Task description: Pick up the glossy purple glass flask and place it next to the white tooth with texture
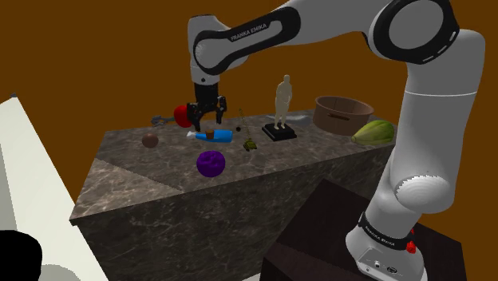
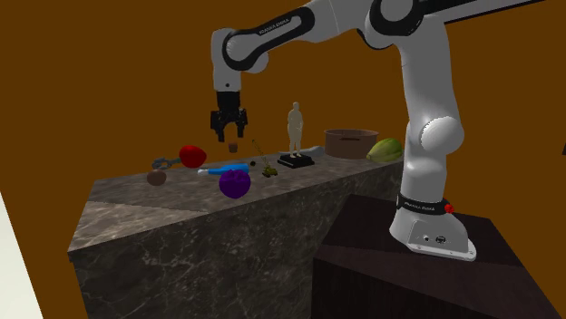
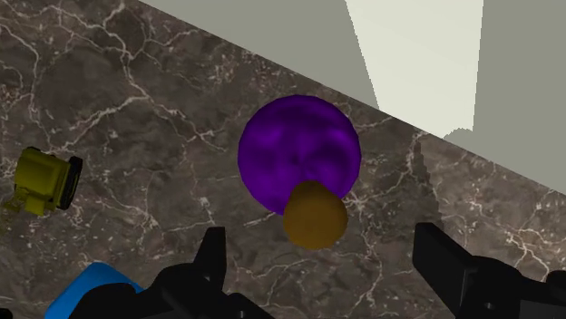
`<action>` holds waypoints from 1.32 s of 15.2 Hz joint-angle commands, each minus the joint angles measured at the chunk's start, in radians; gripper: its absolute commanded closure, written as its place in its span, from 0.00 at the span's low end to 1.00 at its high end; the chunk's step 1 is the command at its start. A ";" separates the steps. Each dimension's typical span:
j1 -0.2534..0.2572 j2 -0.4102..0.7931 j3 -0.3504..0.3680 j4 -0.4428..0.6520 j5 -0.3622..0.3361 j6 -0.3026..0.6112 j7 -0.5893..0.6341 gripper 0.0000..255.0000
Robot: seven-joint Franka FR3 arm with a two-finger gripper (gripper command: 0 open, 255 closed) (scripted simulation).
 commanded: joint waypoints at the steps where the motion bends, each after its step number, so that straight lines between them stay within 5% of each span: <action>1: 0.000 0.004 -0.001 -0.022 -0.001 0.027 0.001 0.00; 11: -0.001 0.014 -0.001 -0.044 -0.004 0.058 0.003 0.00; 12: -0.001 0.014 -0.001 -0.044 -0.004 0.058 0.003 1.00; 20: -0.001 0.014 -0.001 -0.044 -0.004 0.058 0.003 1.00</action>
